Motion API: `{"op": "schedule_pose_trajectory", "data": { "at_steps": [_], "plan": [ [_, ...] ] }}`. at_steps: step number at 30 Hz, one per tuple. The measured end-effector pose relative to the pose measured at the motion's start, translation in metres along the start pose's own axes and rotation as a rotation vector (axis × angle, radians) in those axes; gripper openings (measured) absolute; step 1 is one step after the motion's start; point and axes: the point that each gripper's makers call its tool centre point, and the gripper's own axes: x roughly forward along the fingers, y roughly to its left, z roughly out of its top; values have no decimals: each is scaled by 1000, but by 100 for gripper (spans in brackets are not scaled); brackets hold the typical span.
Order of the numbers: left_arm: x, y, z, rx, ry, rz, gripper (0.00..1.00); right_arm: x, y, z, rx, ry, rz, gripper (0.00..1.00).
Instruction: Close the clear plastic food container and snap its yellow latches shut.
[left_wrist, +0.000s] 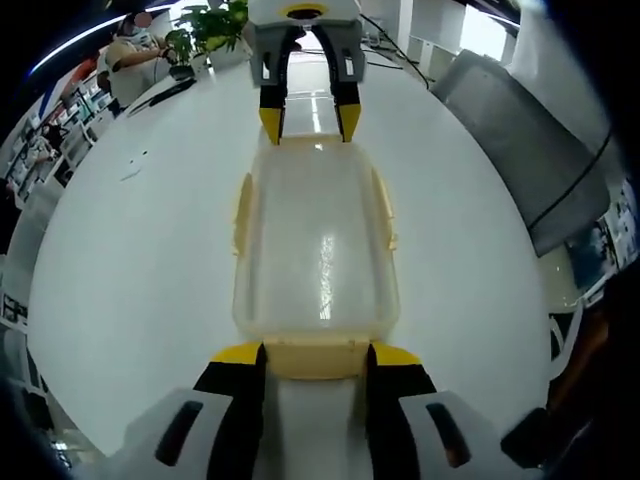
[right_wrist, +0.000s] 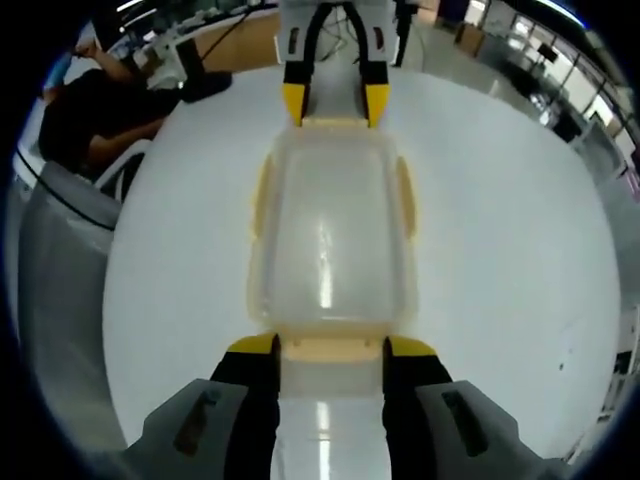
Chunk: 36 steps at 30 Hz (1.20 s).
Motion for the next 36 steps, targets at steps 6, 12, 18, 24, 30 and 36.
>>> {"op": "schedule_pose_trajectory", "data": {
  "at_steps": [6, 12, 18, 24, 30, 36],
  "plan": [
    [-11, -2, 4, -1, -1, 2, 34, -10, 3, 5, -9, -10, -1, 37],
    [-24, -3, 9, 3, 5, 11, 34, -23, 4, 12, -14, -29, -7, 37],
    [-42, -2, 18, 10, 19, 22, 34, -39, 8, 18, -21, -46, -18, 37],
    [-57, -4, 33, 14, 31, 27, 34, -57, 9, 20, -21, -61, -19, 37],
    [-68, -2, 54, 23, 35, 31, 34, -76, 8, 13, -15, -63, -16, 37],
    [-69, -1, 79, 30, 34, 28, 34, -97, 11, -4, -17, -47, -17, 37]
  ]
}}
